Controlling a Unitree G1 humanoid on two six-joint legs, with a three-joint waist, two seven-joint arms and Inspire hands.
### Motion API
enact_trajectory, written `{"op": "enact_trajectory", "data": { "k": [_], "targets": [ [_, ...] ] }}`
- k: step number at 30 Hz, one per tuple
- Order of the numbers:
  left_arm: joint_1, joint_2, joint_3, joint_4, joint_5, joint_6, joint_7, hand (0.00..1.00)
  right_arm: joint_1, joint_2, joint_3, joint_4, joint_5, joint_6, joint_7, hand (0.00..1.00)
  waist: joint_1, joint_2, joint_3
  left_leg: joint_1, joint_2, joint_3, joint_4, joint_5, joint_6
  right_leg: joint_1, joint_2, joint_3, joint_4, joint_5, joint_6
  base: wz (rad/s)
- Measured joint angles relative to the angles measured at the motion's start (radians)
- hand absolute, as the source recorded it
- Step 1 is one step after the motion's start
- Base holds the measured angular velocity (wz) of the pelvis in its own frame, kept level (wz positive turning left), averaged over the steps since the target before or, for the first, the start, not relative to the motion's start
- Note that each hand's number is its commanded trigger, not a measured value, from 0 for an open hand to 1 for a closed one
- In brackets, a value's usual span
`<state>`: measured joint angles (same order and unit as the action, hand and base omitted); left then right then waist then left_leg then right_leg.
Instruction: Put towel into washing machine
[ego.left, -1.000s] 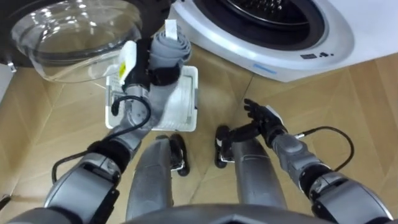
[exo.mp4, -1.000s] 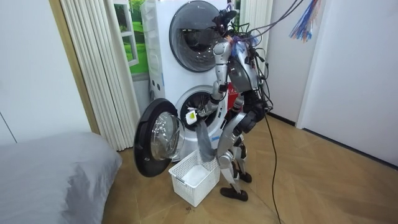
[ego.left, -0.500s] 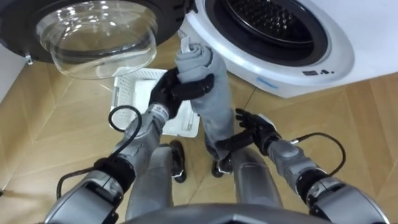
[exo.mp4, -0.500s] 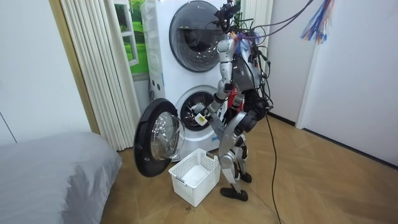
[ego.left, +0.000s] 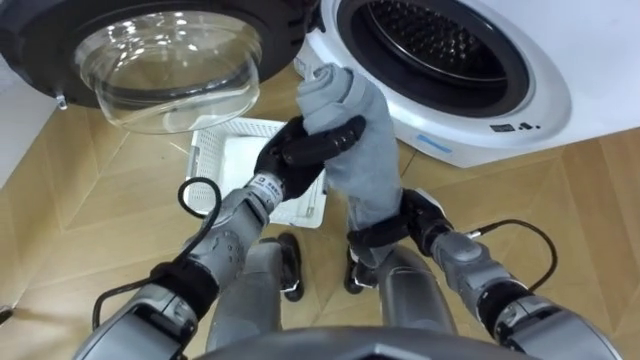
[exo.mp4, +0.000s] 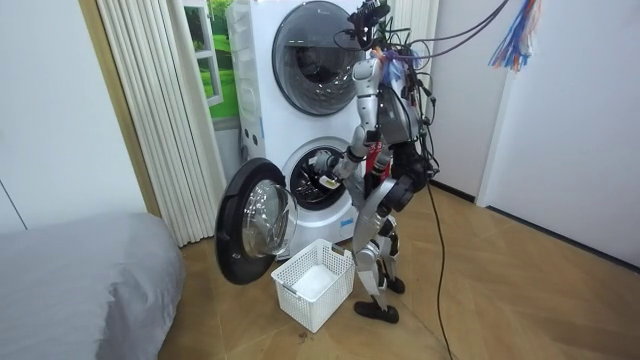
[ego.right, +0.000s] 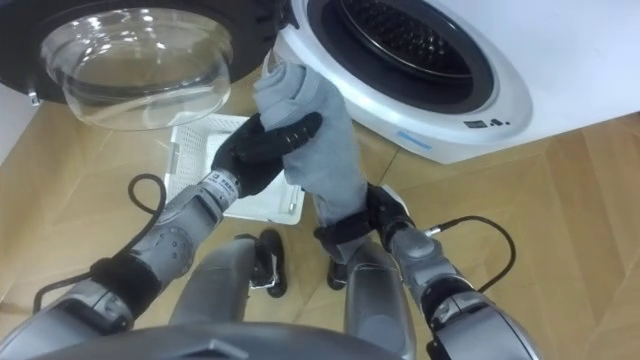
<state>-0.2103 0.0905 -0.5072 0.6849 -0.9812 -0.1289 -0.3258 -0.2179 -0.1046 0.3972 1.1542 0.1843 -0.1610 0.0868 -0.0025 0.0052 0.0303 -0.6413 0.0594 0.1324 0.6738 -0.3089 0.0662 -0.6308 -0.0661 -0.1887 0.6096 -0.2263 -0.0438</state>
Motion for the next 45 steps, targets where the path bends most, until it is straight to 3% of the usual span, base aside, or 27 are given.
{"op": "enact_trajectory", "data": {
  "k": [5,13,14,15,23,27,33,37,42,45],
  "targets": [
    [-0.001,-0.004,0.0,-0.004,-0.074,0.014,-0.002,1.0,-0.006,0.002,-0.006,-0.001,-0.001,0.01,-0.003,1.0,0.002,0.0,0.0,0.0,0.001,0.008,0.0,0.0,0.0,-0.006,0.0,0.009,0.008,0.0,0.0,-0.03],
    [-0.002,-0.01,0.013,-0.004,-0.097,0.014,-0.005,1.0,-0.015,0.021,-0.006,0.0,-0.014,0.011,0.003,1.0,0.001,-0.001,0.0003,-0.003,0.0,0.009,0.001,0.001,-0.002,-0.013,-0.001,0.01,0.014,-0.004,-0.004,0.0],
    [0.001,-0.01,0.013,-0.004,-0.102,0.014,-0.007,0.75,-0.013,0.021,-0.007,0.0,-0.013,0.011,0.003,1.0,0.001,-0.001,0.0003,-0.003,0.0,0.008,0.0,0.001,-0.002,-0.013,-0.001,0.009,0.013,-0.004,-0.004,0.0],
    [0.007,-0.01,0.013,-0.004,-0.108,0.014,-0.009,0.0,-0.012,0.021,-0.007,0.0,-0.013,0.011,0.003,1.0,0.001,-0.001,0.0003,-0.003,-0.001,0.008,-0.001,0.001,-0.002,-0.013,-0.001,0.009,0.012,-0.004,-0.004,0.0],
    [0.032,-0.002,0.024,0.007,-0.139,0.017,-0.012,0.0,0.004,0.021,-0.007,0.005,0.019,0.028,-0.017,1.0,0.02,0.003,0.0023,-0.005,-0.001,0.005,-0.017,0.003,-0.004,-0.011,0.0,0.002,0.0,-0.004,-0.004,0.0],
    [0.069,0.007,0.088,0.024,-0.134,0.019,-0.008,0.0,0.022,0.011,-0.021,0.007,0.053,0.032,-0.052,1.0,0.046,0.02,0.0085,-0.003,0.0,0.006,-0.03,0.004,-0.008,-0.013,0.002,0.002,-0.003,-0.004,-0.003,0.0],
    [0.113,0.02,0.167,0.054,0.063,0.016,0.073,0.0,0.029,-0.016,-0.048,0.007,0.127,0.069,-0.051,1.0,0.091,0.035,0.0077,-0.005,-0.004,-0.001,-0.041,0.009,-0.014,-0.016,-0.002,-0.007,-0.002,-0.005,-0.005,0.05],
    [0.128,0.018,0.188,0.074,0.126,0.017,0.127,0.0,0.017,-0.027,-0.079,0.018,0.226,0.093,-0.05,1.0,0.091,0.033,0.0086,-0.005,-0.011,-0.004,-0.042,0.013,-0.012,-0.016,-0.008,-0.009,0.0,-0.006,-0.005,0.05],
    [0.124,0.014,0.191,0.078,0.173,0.016,0.189,0.0,0.003,-0.037,-0.129,0.027,0.363,0.105,-0.051,1.0,0.086,0.011,0.0187,-0.004,-0.038,-0.004,-0.053,0.025,-0.002,-0.028,-0.038,-0.009,0.019,-0.022,0.0,0.1],
    [0.127,0.014,0.191,0.073,0.226,0.017,0.215,0.0,-0.023,-0.037,-0.15,0.056,0.401,0.123,-0.051,1.0,0.087,0.001,0.0181,-0.01,-0.038,-0.004,-0.049,0.026,0.0,-0.031,-0.039,-0.01,0.02,-0.021,0.001,0.02]
  ]
}}
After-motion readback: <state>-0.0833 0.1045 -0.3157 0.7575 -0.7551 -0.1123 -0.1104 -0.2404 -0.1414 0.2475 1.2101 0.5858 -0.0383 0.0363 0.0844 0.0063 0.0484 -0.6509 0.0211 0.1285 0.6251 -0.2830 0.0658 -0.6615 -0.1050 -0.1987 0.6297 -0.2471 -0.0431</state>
